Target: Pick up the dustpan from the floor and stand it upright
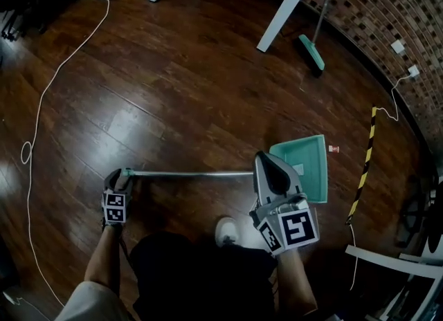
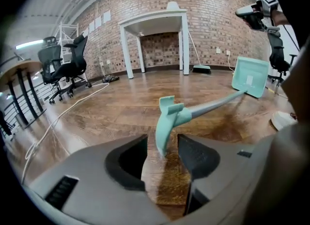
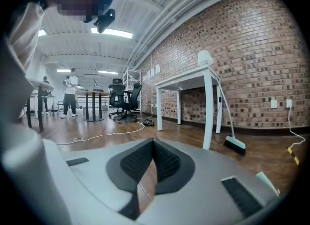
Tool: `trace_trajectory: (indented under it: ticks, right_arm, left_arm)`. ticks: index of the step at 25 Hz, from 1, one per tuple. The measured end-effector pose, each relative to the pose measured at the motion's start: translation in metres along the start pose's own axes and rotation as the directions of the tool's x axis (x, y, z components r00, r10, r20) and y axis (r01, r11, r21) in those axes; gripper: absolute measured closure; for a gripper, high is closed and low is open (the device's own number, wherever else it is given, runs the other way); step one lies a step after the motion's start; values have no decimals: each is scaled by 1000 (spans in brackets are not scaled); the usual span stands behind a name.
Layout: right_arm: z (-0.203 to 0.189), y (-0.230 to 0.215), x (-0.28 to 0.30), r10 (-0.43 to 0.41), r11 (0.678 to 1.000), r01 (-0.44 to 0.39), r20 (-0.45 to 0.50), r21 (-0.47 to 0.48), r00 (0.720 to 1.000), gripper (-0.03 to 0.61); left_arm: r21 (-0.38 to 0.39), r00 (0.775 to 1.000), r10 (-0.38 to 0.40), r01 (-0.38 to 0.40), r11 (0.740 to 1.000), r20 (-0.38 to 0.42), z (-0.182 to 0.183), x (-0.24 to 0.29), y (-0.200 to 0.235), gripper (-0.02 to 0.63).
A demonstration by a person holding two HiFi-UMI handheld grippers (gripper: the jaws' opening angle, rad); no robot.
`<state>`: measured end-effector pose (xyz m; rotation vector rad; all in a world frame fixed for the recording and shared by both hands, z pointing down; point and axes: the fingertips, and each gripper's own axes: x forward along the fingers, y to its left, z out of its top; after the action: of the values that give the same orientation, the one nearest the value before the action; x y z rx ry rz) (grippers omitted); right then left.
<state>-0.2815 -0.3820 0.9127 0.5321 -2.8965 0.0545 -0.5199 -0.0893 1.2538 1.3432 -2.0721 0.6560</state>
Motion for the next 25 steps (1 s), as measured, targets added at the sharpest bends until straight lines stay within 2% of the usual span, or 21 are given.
trace_trajectory:
  ticks: [6, 9, 12, 20, 25]
  right_arm:
    - [-30, 29, 38, 56, 998, -56, -26, -13, 998, 571]
    - [-41, 39, 44, 59, 995, -63, -58, -78, 997, 571]
    - [-55, 38, 43, 20, 988, -37, -119, -148, 993, 571]
    - [-51, 23, 34, -28, 994, 21, -60, -109, 998, 571]
    - [-43, 15, 22, -42, 997, 39, -44, -71, 998, 571]
  left_arm:
    - [-21, 1000, 6, -6, 1000, 30, 0, 23, 3, 410]
    - [-31, 998, 30, -29, 999, 47, 2, 24, 7, 518]
    - [-44, 998, 46, -44, 998, 40, 1, 24, 7, 520]
    - [-52, 995, 55, -51, 997, 86, 27, 2, 8, 522]
    - [-48, 991, 64, -59, 997, 118, 55, -18, 4, 520]
